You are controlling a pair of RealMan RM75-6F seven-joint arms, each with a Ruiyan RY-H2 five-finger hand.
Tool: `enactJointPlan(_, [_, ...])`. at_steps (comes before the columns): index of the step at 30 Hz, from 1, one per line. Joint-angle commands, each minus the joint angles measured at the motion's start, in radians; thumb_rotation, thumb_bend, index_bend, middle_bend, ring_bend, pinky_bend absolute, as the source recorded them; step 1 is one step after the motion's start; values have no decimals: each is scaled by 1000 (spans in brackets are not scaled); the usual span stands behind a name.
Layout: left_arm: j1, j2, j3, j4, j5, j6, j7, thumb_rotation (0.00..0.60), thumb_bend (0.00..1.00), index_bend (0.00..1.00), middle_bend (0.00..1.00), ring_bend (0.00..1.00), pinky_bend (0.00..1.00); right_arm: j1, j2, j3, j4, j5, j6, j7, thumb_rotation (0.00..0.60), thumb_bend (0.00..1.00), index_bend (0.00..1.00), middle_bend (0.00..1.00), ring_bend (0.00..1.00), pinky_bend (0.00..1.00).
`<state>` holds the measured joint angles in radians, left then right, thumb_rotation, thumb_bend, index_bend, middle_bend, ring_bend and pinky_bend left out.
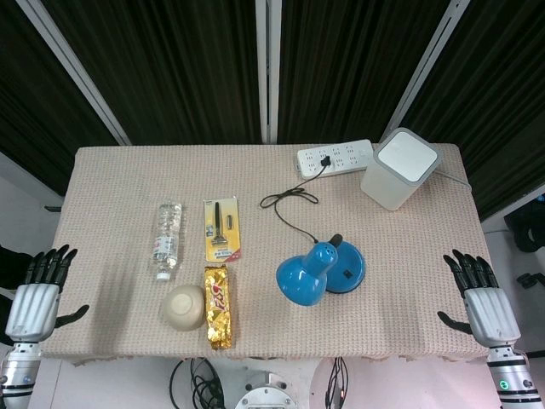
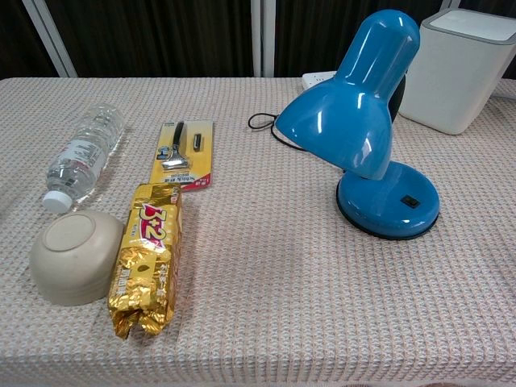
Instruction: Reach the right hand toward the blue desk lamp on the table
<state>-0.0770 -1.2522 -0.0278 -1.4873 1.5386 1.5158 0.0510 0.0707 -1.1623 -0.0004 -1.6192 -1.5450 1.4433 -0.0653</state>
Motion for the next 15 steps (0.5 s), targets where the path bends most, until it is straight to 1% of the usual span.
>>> enactJointPlan(1, [4,-1,4,5,-1,1,-7,600,75,0,1,0,0,0,0,-3,2,0,-3,-1,600,65,0,0,0,0])
enactJointPlan(15, [9,2,14,-2,22,18,-9,600,74,0,2,0,0,-15,-3,-12,13,-19,20,13,600,65,0,0,0,0])
